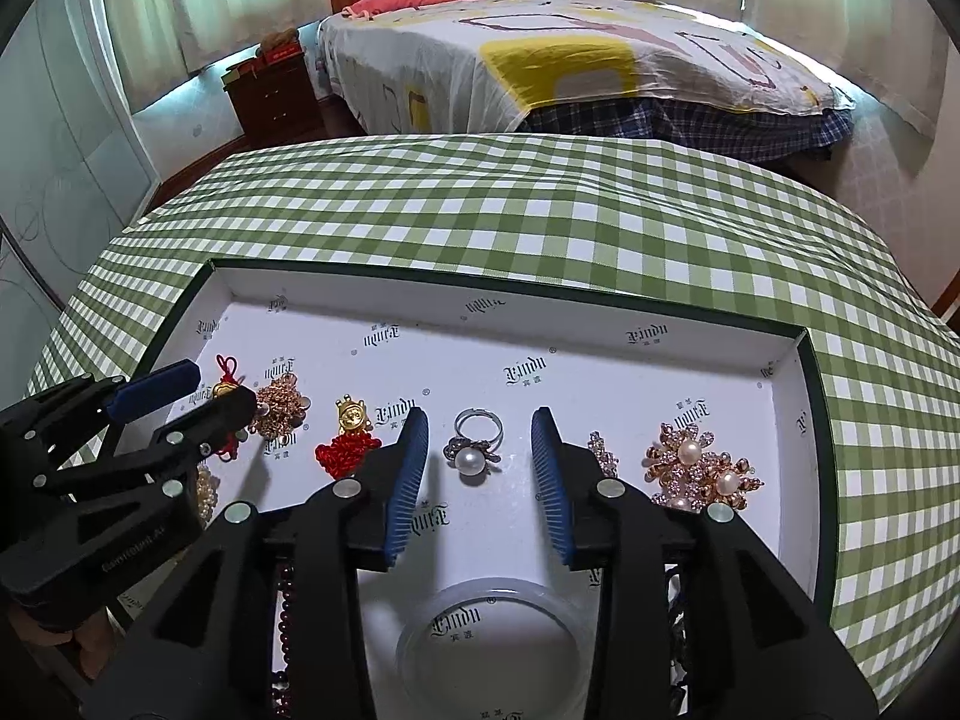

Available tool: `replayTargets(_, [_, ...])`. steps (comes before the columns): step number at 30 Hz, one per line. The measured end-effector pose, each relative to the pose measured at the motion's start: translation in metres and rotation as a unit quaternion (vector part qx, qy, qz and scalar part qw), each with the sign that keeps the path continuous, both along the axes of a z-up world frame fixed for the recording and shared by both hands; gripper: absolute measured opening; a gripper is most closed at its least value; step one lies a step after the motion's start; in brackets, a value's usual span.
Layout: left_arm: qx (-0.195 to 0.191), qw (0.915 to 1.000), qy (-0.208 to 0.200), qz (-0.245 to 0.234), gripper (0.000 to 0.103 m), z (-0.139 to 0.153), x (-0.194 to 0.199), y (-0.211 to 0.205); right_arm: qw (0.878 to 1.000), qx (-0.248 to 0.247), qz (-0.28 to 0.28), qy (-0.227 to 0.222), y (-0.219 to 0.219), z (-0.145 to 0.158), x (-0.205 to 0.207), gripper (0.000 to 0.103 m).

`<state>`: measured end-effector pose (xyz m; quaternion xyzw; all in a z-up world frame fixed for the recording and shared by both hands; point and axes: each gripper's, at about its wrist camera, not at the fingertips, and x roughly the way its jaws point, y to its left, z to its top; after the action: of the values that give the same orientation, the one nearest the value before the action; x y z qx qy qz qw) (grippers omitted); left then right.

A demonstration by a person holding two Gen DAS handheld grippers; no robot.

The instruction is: Organize jewelry

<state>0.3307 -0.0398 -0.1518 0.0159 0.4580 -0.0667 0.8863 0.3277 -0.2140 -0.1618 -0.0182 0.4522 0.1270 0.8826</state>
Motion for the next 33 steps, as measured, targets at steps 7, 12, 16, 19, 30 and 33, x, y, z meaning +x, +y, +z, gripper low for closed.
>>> replayTargets(7, [-0.007,0.9999,-0.008,0.001,0.061,0.003,-0.002,0.002,1.0,0.005,-0.008,-0.014,-0.003,0.005,-0.006,0.053])
replayTargets(12, [-0.008,0.9996,-0.025,-0.004,0.065,0.007,-0.011,0.002,1.0,0.009,-0.018,-0.023,-0.008,0.006,-0.012,0.059])
replayTargets(16, [-0.008,0.9983,-0.057,-0.01,0.072,0.013,-0.022,0.001,0.999,0.014,-0.029,-0.039,-0.015,0.008,-0.022,0.068])
replayTargets(19, [-0.007,0.9962,-0.086,-0.01,0.075,0.02,-0.036,0.002,0.998,0.017,-0.039,-0.056,-0.02,0.014,-0.034,0.072])
replayTargets(30, [-0.005,0.9927,-0.119,0.022,0.079,0.047,-0.098,0.016,0.994,0.011,-0.063,-0.09,-0.033,0.036,-0.102,0.078])
replayTargets(33, [0.0,0.9915,-0.125,0.036,0.082,0.06,-0.117,0.02,0.993,0.012,-0.066,-0.102,-0.034,0.05,-0.124,0.079])
